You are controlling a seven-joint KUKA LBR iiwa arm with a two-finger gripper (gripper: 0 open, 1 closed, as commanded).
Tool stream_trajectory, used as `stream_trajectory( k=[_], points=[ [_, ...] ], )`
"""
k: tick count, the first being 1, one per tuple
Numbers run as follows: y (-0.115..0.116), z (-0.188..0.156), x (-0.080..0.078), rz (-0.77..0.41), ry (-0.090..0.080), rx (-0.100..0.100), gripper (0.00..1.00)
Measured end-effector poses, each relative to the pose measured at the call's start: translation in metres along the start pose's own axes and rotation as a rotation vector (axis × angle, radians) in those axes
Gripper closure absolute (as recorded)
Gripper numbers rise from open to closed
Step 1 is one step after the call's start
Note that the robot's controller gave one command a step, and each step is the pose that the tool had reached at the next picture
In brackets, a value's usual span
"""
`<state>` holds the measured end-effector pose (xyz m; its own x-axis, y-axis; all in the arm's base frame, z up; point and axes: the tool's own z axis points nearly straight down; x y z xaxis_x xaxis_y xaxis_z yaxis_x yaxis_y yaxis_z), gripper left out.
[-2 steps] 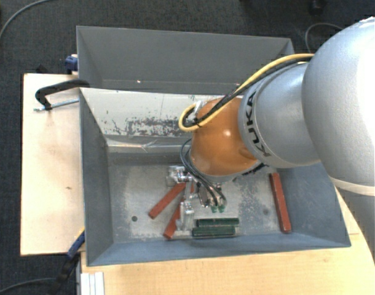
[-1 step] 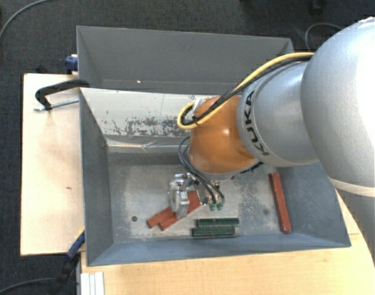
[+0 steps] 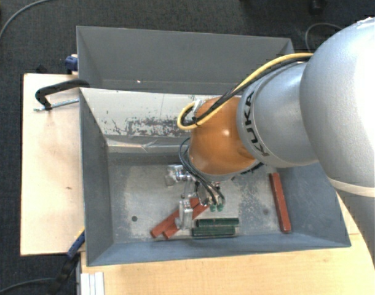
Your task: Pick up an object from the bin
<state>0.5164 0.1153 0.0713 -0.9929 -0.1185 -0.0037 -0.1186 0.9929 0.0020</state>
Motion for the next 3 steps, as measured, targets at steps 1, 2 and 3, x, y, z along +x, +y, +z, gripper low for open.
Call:
stream_trajectory(
  k=[1, 2, 3],
  points=[
    [-0.115, 0.0, 0.023, -0.138, 0.004, 0.005, 0.0],
    [-0.042, 0.0, 0.02, -0.254, 0.002, -0.001, 0.0],
    [-0.043, -0.002, 0.02, -0.252, 0.003, 0.0, 1.0]
  ],
)
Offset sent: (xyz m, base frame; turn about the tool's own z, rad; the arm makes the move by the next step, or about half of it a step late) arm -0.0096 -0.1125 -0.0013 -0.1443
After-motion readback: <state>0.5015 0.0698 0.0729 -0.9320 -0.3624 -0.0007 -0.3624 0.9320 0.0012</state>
